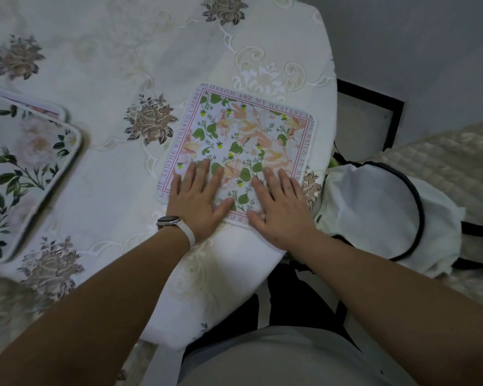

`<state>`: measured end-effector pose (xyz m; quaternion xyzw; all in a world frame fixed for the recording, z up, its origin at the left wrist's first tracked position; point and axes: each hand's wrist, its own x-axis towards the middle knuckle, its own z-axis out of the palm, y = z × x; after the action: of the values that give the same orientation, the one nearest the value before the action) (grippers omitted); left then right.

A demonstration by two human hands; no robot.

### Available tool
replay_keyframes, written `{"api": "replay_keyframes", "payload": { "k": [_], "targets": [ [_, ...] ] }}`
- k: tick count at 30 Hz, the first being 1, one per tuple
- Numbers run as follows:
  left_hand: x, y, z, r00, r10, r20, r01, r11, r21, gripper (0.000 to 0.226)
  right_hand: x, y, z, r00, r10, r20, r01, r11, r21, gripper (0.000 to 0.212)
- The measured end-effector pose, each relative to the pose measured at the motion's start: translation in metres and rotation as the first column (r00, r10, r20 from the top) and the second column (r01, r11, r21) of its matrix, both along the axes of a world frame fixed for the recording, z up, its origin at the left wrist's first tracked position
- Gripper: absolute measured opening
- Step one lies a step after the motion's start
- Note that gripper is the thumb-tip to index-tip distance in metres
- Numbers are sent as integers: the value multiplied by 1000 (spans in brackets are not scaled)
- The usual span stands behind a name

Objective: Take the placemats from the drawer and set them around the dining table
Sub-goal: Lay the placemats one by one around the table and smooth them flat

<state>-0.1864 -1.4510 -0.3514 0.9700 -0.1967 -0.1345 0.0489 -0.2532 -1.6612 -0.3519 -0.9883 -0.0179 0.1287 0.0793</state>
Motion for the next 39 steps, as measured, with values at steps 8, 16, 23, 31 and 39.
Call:
{"api": "replay_keyframes", "payload": {
  "k": [8,16,23,31,39],
  "targets": [
    [-6,55,8,988,142,-60,-143,990,-3,69,-24,-45,12,983,-140,-116,145,989,33,73],
    [-18,80,34,983,161,-93,-161,987,8,61,-29,-60,46,964,-181,-197,177,984,-34,77],
    [-50,78,77,973,226,-39,-229,968,-107,79,-22,-34,82,995,-104,0,104,994,34,57],
    [-97,53,127,956,285,73,-270,948,-170,74,-16,-22,140,989,110,99,-123,982,141,55],
    [-148,38,180,892,385,237,-346,919,-190,65,-30,-17,188,918,334,215,-368,919,142,52]
  ]
}}
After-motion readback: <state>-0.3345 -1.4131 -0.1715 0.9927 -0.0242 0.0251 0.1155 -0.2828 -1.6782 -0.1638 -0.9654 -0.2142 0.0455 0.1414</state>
